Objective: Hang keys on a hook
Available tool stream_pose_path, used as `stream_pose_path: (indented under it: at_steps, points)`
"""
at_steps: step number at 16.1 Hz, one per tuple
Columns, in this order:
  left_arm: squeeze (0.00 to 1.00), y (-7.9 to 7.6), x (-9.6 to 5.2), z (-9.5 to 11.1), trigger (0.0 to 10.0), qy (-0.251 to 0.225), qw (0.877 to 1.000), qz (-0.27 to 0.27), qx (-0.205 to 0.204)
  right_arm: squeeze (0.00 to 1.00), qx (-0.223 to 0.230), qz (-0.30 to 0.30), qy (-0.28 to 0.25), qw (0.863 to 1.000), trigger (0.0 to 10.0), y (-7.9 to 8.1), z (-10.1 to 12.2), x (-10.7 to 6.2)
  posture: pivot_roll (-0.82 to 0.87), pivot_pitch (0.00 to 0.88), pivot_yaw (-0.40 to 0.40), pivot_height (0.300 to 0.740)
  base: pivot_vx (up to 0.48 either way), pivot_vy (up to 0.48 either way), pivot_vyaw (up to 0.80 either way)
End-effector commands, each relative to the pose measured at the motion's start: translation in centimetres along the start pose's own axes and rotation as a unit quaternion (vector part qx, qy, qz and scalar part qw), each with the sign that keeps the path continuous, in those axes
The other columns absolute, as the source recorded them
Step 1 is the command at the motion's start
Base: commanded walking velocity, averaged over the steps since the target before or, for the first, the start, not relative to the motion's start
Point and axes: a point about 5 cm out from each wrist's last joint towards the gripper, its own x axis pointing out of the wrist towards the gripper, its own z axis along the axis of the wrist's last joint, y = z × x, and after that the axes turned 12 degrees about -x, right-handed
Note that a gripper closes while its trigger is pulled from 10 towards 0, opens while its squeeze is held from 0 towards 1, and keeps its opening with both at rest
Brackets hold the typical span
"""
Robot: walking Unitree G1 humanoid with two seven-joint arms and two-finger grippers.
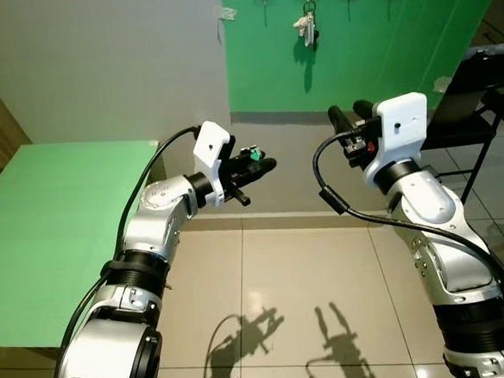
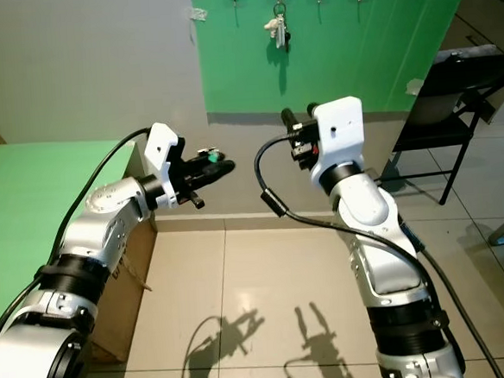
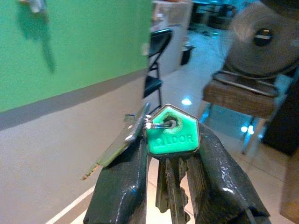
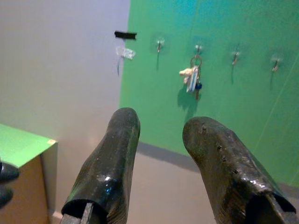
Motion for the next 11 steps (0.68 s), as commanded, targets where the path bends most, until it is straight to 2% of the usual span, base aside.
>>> stream_pose_path:
  at_steps: [1, 3, 4, 5, 7, 9, 11]
  points:
    - [0.0, 0.3, -0.3, 0.1, 0.0, -0.002, 1.0, 0.022, 0.008, 0.0, -0.003, -0.001, -0.001, 1.0, 10.0, 0.2, -0.1, -0.1, -0.16, 0.002, 0.041, 0.74, 0.0, 0.0, 0.0]
    - [0.0, 0.2, -0.4, -0.4, 0.0, -0.004, 0.999, 0.05, 0.004, 0.0, 0.005, -0.003, 0.005, 1.0, 10.0, 0.6, -0.6, -0.3, -0.16, 0.003, 0.044, 0.74, 0.0, 0.0, 0.0]
    - [0.0, 0.6, -0.4, -0.6, 3.8, -0.006, 0.996, 0.09, 0.008, 0.0, 0.012, -0.001, 0.01, 1.0, 10.0, 1.1, -0.9, -0.5, -0.16, 0.003, 0.044, 0.74, 0.0, 0.0, 0.0]
    - [0.0, 0.8, -0.4, -0.6, 9.7, -0.009, 0.994, 0.112, 0.012, 0.0, 0.016, 0.001, 0.012, 1.0, 10.0, 1.4, -1.1, -0.7, -0.16, 0.003, 0.044, 0.74, 0.0, 0.0, 0.0]
    - [0.0, 1.0, -0.2, -0.4, 10.0, -0.009, 0.989, 0.144, 0.019, 0.0, 0.019, 0.002, 0.017, 1.0, 10.0, 1.9, -1.5, -1.0, -0.15, 0.009, 0.046, 0.74, 0.0, 0.0, 0.0]
    - [0.0, 0.3, 0.1, 0.6, 10.0, -0.047, 0.986, 0.151, 0.057, 0.0, 0.039, -0.01, 0.032, 0.999, 10.0, 2.4, -2.3, -1.5, -0.15, 0.011, 0.049, 0.74, 0.0, 0.0, 0.0]
    - [0.0, -0.2, 0.5, 1.2, 10.0, -0.083, 0.983, 0.161, 0.024, 0.0, 0.047, -0.016, 0.044, 0.998, 10.0, 2.9, -2.9, -1.9, -0.15, 0.01, 0.052, 0.74, 0.446, 0.0, 0.0]
